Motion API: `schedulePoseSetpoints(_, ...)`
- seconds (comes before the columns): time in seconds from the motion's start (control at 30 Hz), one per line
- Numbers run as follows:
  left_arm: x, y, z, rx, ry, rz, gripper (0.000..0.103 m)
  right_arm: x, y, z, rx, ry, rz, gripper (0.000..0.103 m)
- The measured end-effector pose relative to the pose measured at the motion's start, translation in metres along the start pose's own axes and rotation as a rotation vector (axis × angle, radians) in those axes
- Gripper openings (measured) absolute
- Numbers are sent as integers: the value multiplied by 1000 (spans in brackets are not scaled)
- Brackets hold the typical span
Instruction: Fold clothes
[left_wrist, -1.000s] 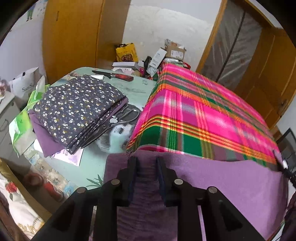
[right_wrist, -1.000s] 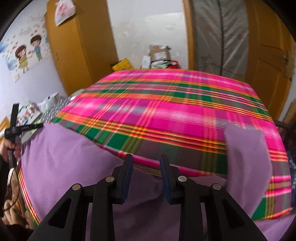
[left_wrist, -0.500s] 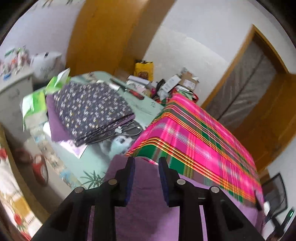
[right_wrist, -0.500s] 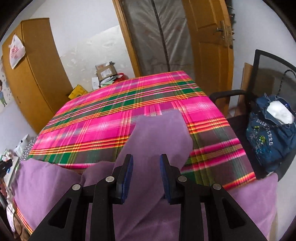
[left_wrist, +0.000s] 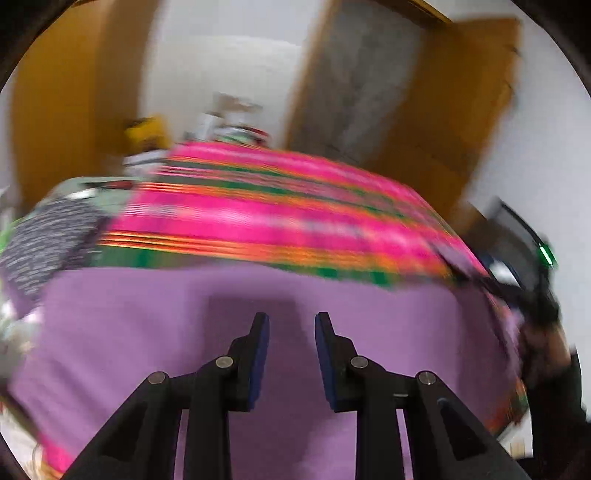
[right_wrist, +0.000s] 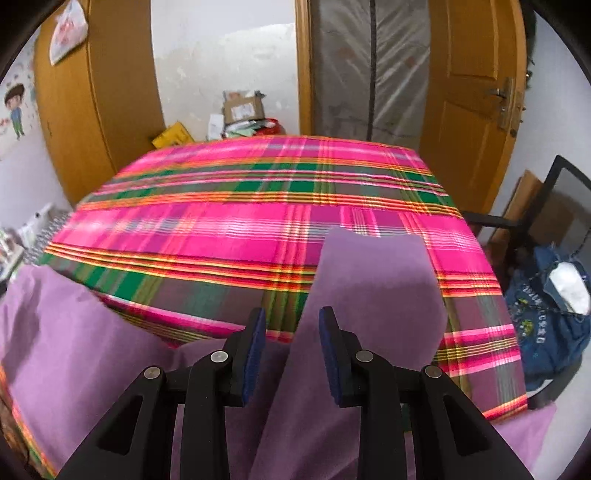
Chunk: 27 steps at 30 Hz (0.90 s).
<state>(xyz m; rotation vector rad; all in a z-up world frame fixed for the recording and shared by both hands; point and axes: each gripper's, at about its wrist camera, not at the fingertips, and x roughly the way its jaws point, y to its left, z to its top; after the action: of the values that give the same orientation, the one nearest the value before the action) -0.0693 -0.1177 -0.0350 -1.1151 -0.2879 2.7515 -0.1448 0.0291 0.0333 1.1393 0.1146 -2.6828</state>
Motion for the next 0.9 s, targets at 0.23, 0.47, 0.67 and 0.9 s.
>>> schedulePoseSetpoints(0.23,43,-65,-14,148,110,-2,26,12,-13,-12,25,58,-26,31)
schedulePoseSetpoints(0.47,48,-77,-22,164,112,26,26,6,-25,-20,89,14,26,23)
schedulePoseSetpoints(0.67,53,-79,-23,152,130,44,26,-2,-35,-22,169,-27,110,21)
schedulePoseSetpoints(0.9,59,-78,-28,145,148,54,26,1,-53,-28,278,-5,172,30)
